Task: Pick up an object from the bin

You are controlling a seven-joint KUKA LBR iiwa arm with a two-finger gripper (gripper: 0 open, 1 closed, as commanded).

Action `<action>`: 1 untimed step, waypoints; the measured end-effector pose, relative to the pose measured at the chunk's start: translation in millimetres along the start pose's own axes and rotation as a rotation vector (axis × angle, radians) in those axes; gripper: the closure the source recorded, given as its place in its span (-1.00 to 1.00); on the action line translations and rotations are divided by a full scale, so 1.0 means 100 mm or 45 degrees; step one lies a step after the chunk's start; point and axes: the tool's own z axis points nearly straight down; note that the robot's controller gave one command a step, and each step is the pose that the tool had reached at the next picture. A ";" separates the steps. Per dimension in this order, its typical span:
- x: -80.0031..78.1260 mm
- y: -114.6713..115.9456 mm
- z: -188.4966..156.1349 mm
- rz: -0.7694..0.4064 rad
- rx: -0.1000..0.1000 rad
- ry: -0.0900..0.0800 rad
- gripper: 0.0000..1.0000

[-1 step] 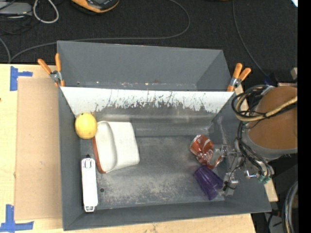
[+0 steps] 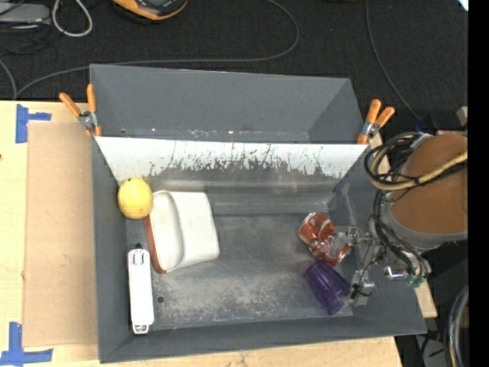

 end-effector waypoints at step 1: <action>-0.05 -0.32 1.08 0.059 0.002 -0.025 -1.00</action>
Offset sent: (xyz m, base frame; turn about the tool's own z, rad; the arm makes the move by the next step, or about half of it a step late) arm -0.0027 -0.0362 -0.0404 0.3052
